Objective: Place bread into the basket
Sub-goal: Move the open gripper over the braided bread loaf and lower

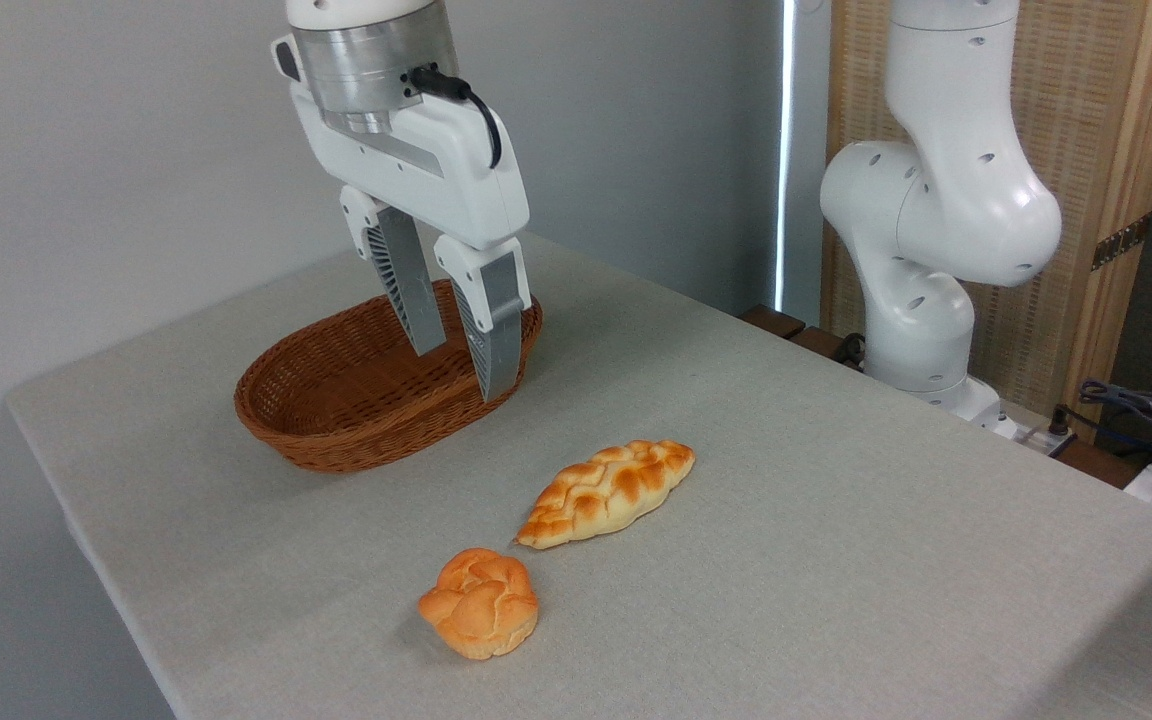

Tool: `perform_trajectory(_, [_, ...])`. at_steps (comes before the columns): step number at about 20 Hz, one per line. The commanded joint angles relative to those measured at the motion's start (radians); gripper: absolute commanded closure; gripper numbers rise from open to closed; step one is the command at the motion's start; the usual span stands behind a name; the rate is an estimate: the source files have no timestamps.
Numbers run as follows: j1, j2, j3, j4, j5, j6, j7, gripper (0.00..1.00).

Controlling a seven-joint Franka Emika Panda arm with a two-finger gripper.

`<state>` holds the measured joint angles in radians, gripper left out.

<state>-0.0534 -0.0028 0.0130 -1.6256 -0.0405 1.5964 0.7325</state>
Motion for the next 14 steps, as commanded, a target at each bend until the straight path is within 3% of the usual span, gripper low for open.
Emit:
perform_trajectory(1, [-0.003, -0.146, 0.015, -0.213, 0.007, 0.105, 0.045, 0.00])
perform_trajectory(5, [-0.005, -0.207, 0.015, -0.367, 0.008, 0.143, 0.051, 0.00])
perform_trajectory(10, [-0.005, -0.368, 0.015, -0.676, 0.008, 0.399, 0.057, 0.00])
perform_trajectory(14, [-0.016, -0.393, 0.015, -0.758, 0.008, 0.435, 0.067, 0.00])
